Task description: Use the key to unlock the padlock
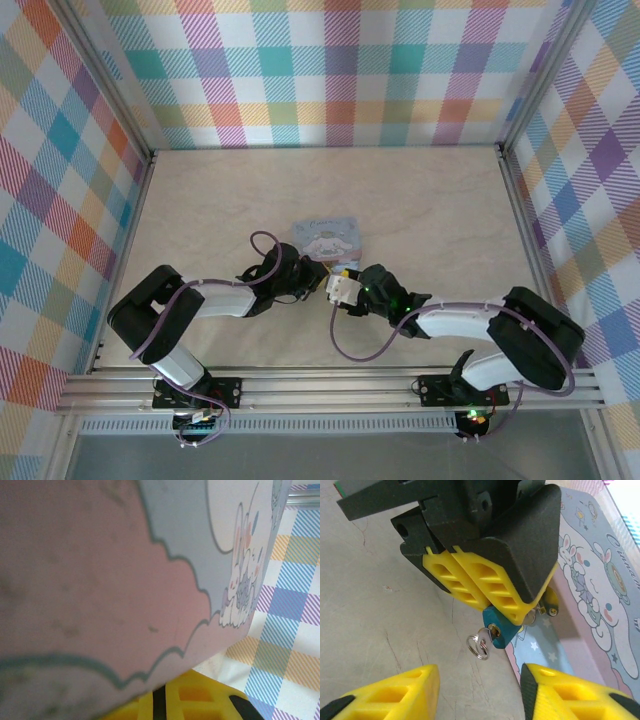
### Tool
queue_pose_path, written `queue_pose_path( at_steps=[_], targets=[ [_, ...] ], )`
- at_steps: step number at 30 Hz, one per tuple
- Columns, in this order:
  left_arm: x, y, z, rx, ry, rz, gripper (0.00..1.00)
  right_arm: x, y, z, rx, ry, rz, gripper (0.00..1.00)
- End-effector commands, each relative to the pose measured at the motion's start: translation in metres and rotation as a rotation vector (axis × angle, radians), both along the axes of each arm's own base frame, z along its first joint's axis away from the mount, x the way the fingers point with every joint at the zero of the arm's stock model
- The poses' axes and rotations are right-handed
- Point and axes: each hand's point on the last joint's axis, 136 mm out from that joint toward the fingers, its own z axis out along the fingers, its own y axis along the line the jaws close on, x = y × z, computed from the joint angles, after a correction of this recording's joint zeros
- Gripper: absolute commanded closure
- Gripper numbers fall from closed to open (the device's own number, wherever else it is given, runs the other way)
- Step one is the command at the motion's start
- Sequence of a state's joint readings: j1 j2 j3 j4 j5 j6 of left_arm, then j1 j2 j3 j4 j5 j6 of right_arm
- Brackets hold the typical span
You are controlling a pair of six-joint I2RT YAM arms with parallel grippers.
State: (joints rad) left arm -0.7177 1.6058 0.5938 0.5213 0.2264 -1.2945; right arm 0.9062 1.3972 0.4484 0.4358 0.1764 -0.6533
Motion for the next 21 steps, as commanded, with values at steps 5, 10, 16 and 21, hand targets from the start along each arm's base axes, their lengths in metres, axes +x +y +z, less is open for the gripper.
queue_pose_path(
  at_steps=[5, 10, 16, 21],
  targets=[
    [0.004, -0.01, 0.025, -0.055, -0.038, -0.013, 1.0, 0.011, 0.017, 0.012, 0.031, -0.058, 0.004, 0.64],
    [0.004, -0.01, 0.026, -0.056, -0.038, -0.014, 1.0, 0.017, 0.019, 0.013, 0.034, -0.086, -0.015, 0.7],
    [0.004, -0.011, 0.027, -0.059, -0.037, -0.019, 1.0, 0.019, 0.021, 0.013, 0.038, -0.091, -0.016, 0.76],
    [0.004, -0.012, 0.026, -0.06, -0.036, -0.019, 1.0, 0.02, 0.022, 0.014, 0.04, -0.091, -0.02, 0.84]
  ],
)
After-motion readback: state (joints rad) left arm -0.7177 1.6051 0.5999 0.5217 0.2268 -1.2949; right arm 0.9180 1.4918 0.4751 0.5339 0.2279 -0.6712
